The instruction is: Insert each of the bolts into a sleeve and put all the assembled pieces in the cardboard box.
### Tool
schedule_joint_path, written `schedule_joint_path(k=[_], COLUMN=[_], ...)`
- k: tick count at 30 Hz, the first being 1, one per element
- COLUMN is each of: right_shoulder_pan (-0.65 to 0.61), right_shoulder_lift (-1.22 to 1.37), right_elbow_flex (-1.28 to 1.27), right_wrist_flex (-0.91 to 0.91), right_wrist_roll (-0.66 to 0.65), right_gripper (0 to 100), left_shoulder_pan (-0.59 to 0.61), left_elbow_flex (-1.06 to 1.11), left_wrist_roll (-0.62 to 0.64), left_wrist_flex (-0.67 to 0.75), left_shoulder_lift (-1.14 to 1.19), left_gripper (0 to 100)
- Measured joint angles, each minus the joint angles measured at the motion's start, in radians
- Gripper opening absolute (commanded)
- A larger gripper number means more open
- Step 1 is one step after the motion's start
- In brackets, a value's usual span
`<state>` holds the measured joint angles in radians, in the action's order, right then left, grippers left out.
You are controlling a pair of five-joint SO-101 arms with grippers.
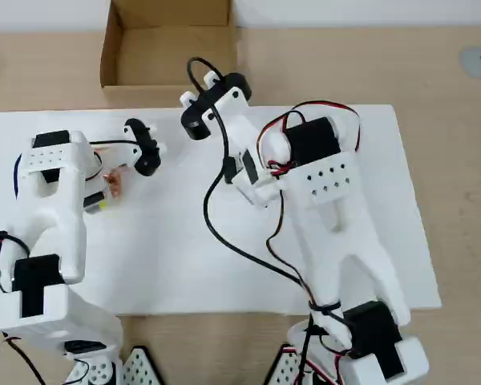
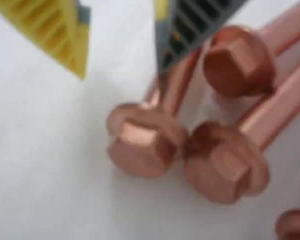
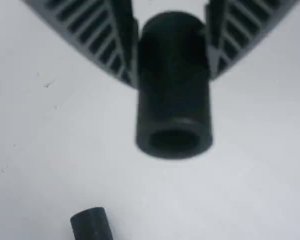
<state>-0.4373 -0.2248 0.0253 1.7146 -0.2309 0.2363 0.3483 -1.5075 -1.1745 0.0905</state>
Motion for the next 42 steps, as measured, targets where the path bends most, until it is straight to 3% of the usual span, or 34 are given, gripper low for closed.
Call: schedule_joint_path(k=[27, 42], right_shoulder_pan=[0.000, 0.000], right_shoulder_lift=[0.000, 0.000], right_elbow_flex=[0.000, 0.000], right_wrist_flex=[0.000, 0.000], right_wrist_roll=[0.000, 0.000], right_gripper=[1.2, 1.2], left_shoulder_pan=[-0.008, -0.051], left_elbow_flex=[-0.161, -0.178], left_wrist_roll=[0.011, 0.011], left_wrist_flex=[0.026, -0.140], left_shoulder_lift=[0.117, 0.132], left_gripper=[10, 10])
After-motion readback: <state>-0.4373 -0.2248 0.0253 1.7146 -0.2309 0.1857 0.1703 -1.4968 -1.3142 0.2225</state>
